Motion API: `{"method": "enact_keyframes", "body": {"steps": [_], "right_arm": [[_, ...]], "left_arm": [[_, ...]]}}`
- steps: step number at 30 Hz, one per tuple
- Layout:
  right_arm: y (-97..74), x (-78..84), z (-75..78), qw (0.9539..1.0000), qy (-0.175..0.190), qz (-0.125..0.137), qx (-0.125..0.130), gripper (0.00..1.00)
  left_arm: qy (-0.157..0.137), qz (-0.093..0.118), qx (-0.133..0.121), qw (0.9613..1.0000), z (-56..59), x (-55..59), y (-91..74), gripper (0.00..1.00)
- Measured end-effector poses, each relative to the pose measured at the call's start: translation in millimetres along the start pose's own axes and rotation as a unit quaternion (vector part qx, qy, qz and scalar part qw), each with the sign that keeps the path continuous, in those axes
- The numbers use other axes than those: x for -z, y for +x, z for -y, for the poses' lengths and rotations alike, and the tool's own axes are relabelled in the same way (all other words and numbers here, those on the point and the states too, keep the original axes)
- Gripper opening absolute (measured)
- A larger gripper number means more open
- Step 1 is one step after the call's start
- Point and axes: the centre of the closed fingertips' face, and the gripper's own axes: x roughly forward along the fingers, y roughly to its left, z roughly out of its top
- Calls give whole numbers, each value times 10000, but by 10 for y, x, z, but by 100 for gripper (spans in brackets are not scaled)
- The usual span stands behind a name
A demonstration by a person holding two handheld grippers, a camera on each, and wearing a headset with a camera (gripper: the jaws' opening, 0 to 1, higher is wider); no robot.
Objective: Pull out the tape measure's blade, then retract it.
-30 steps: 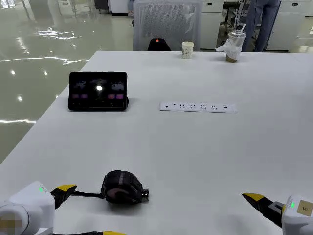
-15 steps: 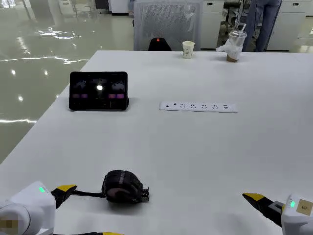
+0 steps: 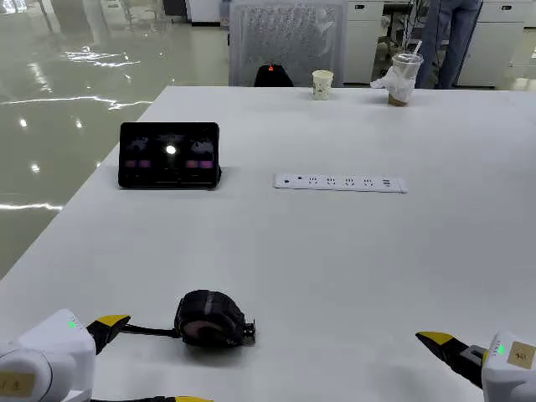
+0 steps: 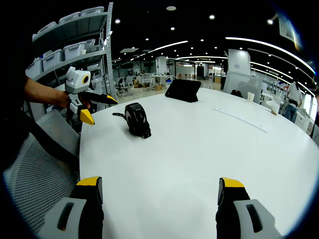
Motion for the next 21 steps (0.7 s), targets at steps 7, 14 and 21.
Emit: {"method": "enact_keyframes", "body": {"steps": [7,14,21], "right_arm": [[-4,-11,-2,10000,-8,9,1,97],[-18,-6,17,10000,-9,4,20,97],[-19,-18,21,10000,-13,29,26,97]], "left_arm": [[-101,73,61,9999,-3,-38,-1,99],[-91,39,27,9999,-36,-45,-20,99],[-177,103,69,9998,-47,-99,-33,99]]}}
